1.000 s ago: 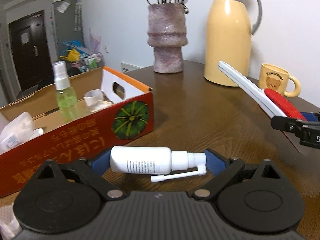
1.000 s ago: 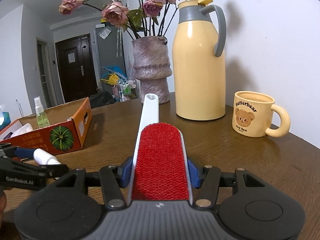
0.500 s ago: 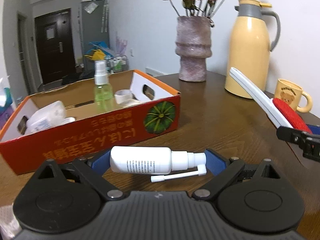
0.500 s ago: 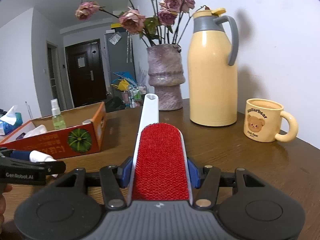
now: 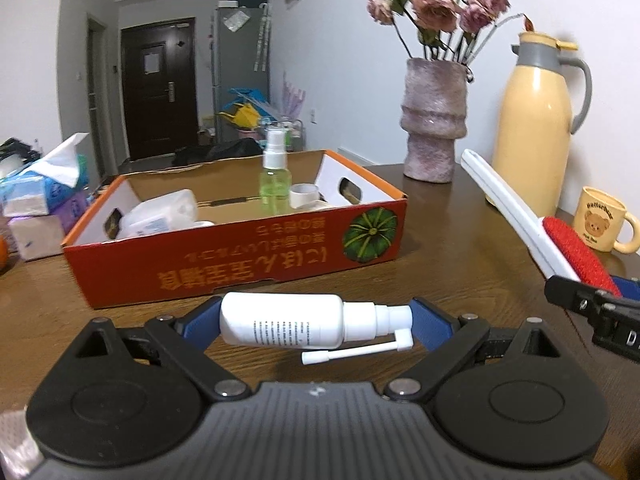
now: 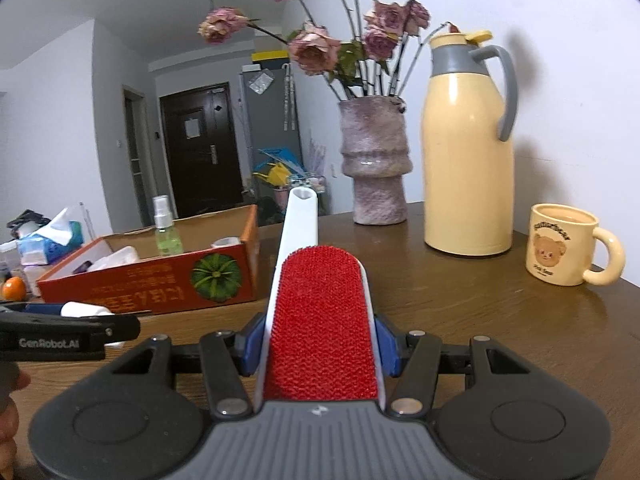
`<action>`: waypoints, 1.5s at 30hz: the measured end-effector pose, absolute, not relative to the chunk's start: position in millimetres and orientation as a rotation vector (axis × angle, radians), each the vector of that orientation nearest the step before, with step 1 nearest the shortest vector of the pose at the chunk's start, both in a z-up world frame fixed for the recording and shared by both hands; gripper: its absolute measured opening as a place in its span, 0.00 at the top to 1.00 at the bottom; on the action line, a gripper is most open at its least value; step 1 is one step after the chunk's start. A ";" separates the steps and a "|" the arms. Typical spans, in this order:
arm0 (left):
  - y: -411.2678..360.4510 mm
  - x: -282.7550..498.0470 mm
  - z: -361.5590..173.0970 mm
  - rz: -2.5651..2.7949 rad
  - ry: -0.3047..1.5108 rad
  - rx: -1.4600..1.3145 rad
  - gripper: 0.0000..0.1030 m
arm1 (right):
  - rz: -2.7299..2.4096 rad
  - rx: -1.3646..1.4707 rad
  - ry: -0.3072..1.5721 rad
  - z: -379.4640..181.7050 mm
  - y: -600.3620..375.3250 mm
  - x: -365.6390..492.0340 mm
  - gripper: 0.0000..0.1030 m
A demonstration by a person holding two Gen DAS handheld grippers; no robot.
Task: Organize rigid objects
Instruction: 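Carry the white tube and lint brush with both grippers over the cardboard box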
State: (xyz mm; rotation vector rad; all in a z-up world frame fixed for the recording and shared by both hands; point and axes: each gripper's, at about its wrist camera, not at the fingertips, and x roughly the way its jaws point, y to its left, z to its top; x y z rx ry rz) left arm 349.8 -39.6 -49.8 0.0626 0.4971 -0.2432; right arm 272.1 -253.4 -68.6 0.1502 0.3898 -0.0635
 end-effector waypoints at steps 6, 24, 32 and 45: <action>-20.5 339.8 -41.9 -0.180 0.481 0.021 0.04 | -0.015 0.147 0.376 -64.5 -236.1 269.6 0.47; 13.2 366.0 -9.1 -0.005 0.409 -0.046 0.04 | 0.090 0.103 0.311 -31.3 -185.5 305.4 0.47; 15.0 395.6 -1.0 0.031 0.383 -0.059 0.04 | 0.097 0.120 0.301 -25.9 -174.7 341.5 0.47; 19.5 453.3 -0.3 0.073 0.371 -0.071 0.04 | 0.111 0.128 0.319 -31.7 -160.9 409.0 0.47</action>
